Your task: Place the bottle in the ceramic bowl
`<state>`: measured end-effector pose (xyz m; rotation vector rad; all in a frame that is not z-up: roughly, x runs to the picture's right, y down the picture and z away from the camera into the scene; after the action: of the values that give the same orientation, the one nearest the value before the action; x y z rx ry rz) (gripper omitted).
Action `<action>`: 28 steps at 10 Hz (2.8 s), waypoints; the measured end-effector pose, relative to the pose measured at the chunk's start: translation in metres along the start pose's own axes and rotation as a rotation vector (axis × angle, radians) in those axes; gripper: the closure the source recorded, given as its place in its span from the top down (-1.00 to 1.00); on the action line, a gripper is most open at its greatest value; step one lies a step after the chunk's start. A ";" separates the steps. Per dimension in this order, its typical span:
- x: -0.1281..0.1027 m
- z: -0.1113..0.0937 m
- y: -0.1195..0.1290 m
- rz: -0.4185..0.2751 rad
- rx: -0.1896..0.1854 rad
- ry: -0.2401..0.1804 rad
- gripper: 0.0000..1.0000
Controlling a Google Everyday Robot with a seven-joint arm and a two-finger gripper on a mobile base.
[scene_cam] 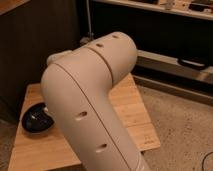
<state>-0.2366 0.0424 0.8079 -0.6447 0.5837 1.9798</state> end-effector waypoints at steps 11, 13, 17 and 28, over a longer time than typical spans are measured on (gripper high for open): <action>-0.006 0.005 0.001 -0.038 -0.200 0.083 -1.00; -0.008 0.006 0.003 -0.051 -0.269 0.125 -1.00; -0.001 0.010 0.020 -0.134 -0.460 0.291 -1.00; 0.034 0.020 0.052 -0.451 -0.677 0.277 -1.00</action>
<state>-0.3007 0.0532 0.8081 -1.3481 -0.1048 1.6419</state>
